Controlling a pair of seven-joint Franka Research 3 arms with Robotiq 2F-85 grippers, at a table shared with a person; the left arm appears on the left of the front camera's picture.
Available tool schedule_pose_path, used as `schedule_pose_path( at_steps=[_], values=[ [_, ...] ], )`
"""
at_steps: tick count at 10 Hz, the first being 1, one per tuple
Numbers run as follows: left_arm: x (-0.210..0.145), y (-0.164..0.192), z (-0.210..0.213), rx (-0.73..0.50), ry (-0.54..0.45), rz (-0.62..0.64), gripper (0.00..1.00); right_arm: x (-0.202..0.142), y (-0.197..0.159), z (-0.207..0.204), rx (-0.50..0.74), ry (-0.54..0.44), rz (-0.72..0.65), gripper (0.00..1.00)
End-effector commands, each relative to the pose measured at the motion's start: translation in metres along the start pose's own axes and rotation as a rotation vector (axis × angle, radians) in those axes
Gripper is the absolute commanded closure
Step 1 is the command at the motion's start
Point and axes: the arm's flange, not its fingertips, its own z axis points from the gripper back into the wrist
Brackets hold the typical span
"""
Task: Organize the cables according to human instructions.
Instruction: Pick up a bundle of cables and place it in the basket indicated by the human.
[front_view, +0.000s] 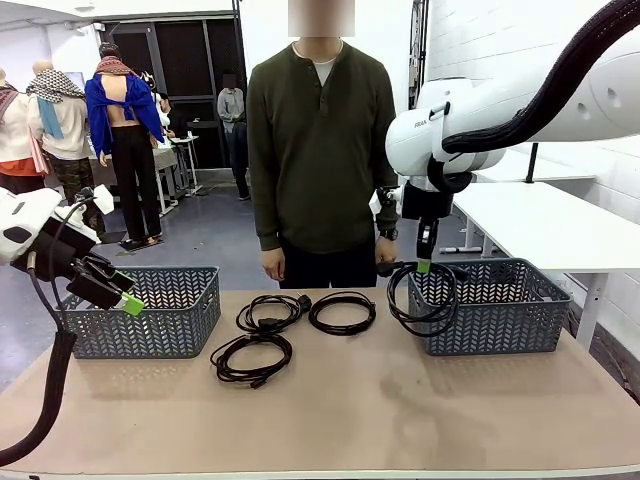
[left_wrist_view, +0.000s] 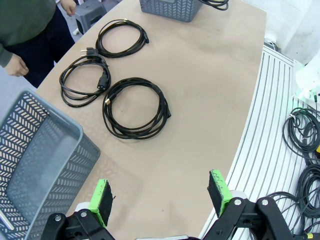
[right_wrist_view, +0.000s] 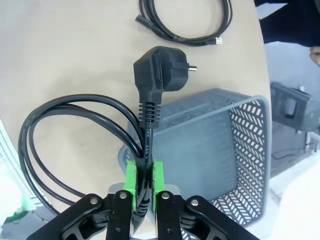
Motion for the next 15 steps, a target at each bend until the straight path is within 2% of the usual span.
schedule_pose_path(
  at_steps=[1, 4, 5, 7, 9, 12, 15],
  values=[
    [-0.002, 0.004, 0.000, -0.014, -0.016, -0.014, 0.00, 0.001, 0.001, 0.000, -0.003, -0.002, -0.022, 1.00],
    [-0.002, 0.004, 0.000, -0.014, -0.016, -0.014, 0.00, 0.000, 0.000, 0.000, 0.000, 0.000, -0.006, 1.00],
    [-0.002, 0.004, 0.000, -0.014, -0.016, -0.014, 0.00, -0.005, -0.013, 0.006, 0.005, 0.014, -0.009, 1.00],
    [-0.002, 0.004, 0.000, -0.014, -0.016, -0.014, 0.00, -0.023, -0.041, 0.025, -0.016, 0.112, 0.094, 1.00],
    [-0.002, 0.004, 0.000, -0.014, -0.016, -0.014, 0.00, -0.037, -0.069, 0.039, -0.018, 0.160, 0.202, 1.00],
    [-0.002, 0.004, 0.000, -0.014, -0.016, -0.014, 0.00, -0.046, -0.113, 0.031, -0.051, 0.138, 0.366, 1.00],
    [-0.002, 0.004, 0.000, -0.014, -0.016, -0.014, 0.00, -0.051, -0.138, 0.009, -0.049, 0.100, 0.391, 1.00]
  ],
)
